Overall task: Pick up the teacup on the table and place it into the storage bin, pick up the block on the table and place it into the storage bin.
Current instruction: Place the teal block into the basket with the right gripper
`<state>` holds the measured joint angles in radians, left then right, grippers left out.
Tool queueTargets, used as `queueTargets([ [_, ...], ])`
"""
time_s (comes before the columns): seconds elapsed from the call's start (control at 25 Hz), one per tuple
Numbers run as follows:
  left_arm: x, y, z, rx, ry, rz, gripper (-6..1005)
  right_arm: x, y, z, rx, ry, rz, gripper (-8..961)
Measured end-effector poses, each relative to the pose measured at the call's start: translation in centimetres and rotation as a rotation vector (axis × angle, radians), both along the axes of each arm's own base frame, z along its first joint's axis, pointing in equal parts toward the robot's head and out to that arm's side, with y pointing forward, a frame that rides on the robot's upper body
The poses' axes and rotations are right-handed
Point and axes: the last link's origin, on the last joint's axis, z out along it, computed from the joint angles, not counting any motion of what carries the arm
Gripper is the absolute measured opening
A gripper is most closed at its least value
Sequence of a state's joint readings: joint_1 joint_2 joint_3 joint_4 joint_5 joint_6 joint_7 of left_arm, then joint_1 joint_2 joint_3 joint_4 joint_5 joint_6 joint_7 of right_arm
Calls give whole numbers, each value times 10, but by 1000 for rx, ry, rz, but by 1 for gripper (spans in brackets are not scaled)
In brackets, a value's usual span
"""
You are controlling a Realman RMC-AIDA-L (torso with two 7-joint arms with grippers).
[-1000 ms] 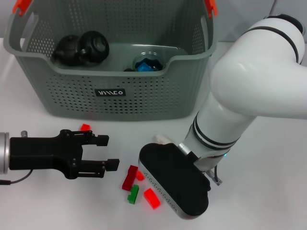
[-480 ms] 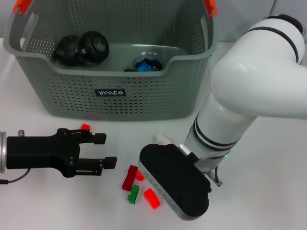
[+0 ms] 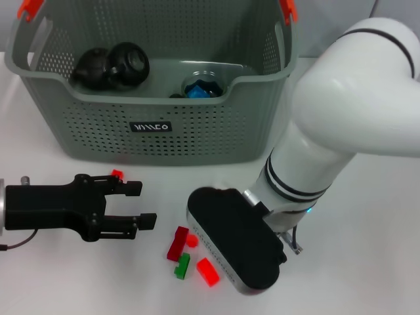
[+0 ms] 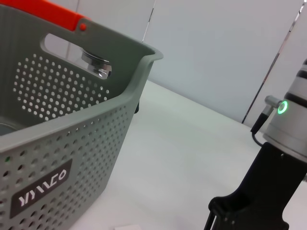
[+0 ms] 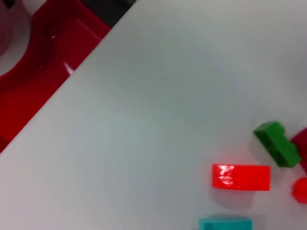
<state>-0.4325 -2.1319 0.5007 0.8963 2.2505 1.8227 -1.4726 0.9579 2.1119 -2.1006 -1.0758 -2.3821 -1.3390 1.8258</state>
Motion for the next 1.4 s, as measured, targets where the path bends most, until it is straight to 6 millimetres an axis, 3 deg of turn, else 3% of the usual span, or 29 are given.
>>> queueTargets([
  [0.48, 0, 5, 9, 17, 28, -24, 781, -12, 7, 43, 131, 177, -290, 422],
  [0.68, 0, 7, 14, 27, 43, -33, 781, -17, 12, 75, 201, 285, -428, 421],
  [0.92, 1, 6, 16, 25, 46, -42, 781, -46, 16, 118, 258, 429, -488, 421],
  [1.16, 1, 6, 16, 22, 47, -44, 782, -87, 36, 164, 349, 618, -462, 422],
  [1.4, 1, 7, 14, 19, 49, -43, 787, -111, 65, 182, 468, 802, -435, 423],
])
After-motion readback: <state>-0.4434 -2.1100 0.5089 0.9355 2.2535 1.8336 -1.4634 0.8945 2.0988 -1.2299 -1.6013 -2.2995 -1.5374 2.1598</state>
